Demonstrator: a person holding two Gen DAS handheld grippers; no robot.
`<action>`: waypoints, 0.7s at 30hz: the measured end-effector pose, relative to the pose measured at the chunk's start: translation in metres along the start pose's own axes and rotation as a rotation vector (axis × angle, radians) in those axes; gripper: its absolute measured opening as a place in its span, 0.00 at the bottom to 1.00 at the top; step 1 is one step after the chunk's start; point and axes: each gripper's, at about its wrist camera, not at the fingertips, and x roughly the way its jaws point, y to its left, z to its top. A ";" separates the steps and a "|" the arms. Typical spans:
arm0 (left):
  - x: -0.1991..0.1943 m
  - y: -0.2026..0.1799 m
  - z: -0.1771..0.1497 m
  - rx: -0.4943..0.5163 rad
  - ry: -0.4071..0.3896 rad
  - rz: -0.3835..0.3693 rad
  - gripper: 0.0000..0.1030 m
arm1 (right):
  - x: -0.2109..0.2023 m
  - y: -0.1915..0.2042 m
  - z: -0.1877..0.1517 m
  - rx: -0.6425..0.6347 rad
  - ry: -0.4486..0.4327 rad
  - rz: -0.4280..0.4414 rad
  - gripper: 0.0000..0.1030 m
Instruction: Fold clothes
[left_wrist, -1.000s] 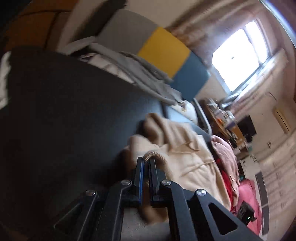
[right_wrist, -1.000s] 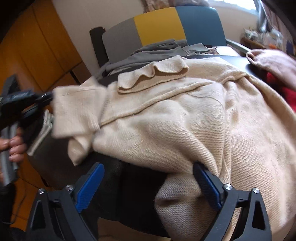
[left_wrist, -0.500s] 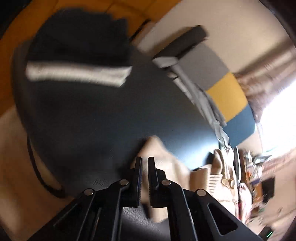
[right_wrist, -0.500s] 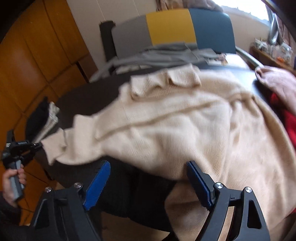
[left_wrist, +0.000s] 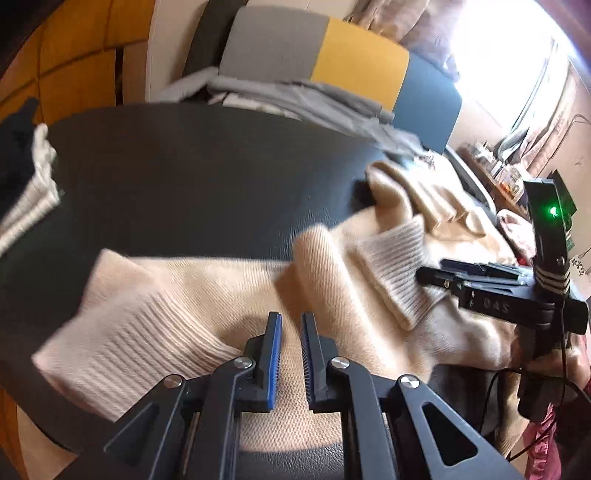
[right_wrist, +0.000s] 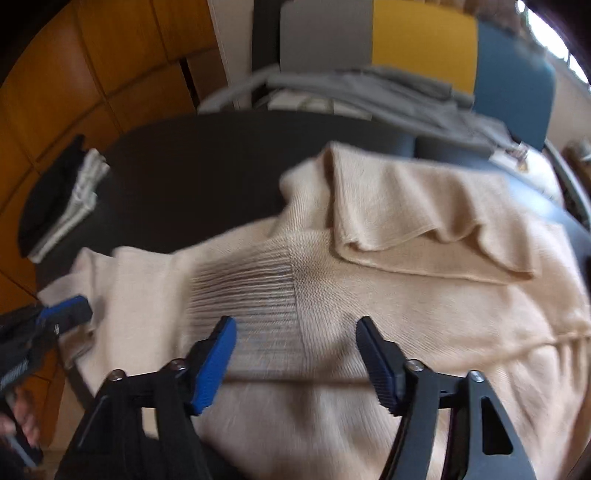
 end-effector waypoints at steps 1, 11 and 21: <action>0.006 -0.001 -0.001 -0.001 0.017 0.008 0.09 | 0.004 0.001 0.000 -0.016 0.002 -0.016 0.44; 0.019 -0.011 -0.004 0.050 0.002 0.059 0.10 | -0.060 -0.040 0.027 -0.006 -0.132 -0.108 0.01; 0.025 -0.011 0.024 0.041 0.030 0.093 0.10 | -0.100 -0.214 0.038 0.167 -0.086 -0.620 0.01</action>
